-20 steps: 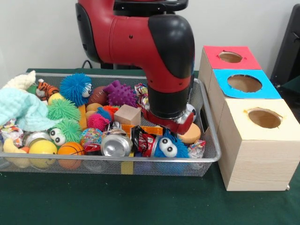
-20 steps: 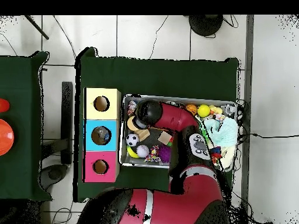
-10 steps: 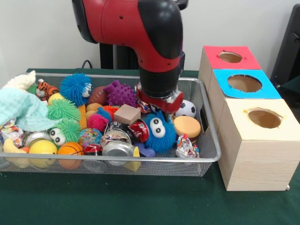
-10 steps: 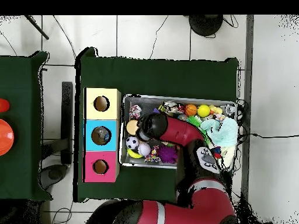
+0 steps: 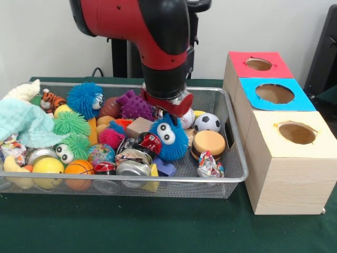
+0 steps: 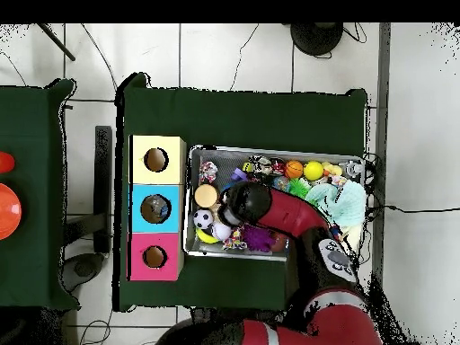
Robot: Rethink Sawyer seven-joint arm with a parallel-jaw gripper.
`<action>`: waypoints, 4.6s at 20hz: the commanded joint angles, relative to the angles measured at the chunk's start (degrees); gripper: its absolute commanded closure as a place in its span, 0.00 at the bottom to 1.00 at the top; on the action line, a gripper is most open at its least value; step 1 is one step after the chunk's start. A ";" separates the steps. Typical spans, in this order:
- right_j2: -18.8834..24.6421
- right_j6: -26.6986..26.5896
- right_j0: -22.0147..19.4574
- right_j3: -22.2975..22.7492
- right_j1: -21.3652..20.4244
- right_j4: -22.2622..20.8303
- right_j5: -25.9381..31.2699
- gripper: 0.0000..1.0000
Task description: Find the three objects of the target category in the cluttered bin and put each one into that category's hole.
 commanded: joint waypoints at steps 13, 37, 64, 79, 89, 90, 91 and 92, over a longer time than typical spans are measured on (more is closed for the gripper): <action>-0.39 -9.98 -14.56 3.16 0.07 -15.62 2.91 1.00; 1.32 -5.32 -20.03 0.01 9.96 -29.24 -7.87 1.00; -5.04 7.90 -10.00 3.17 7.12 -22.58 -8.93 0.00; -6.22 6.20 -8.06 2.93 5.92 -20.16 -4.20 0.00; -6.73 5.24 -8.13 3.02 5.80 -17.53 -0.83 0.00; -6.55 5.44 -8.40 3.57 5.85 -17.33 -2.03 0.00; -6.15 5.41 -8.95 4.08 5.86 -17.01 -2.68 0.00; -5.64 4.79 -9.63 4.47 5.64 -16.97 -3.01 0.00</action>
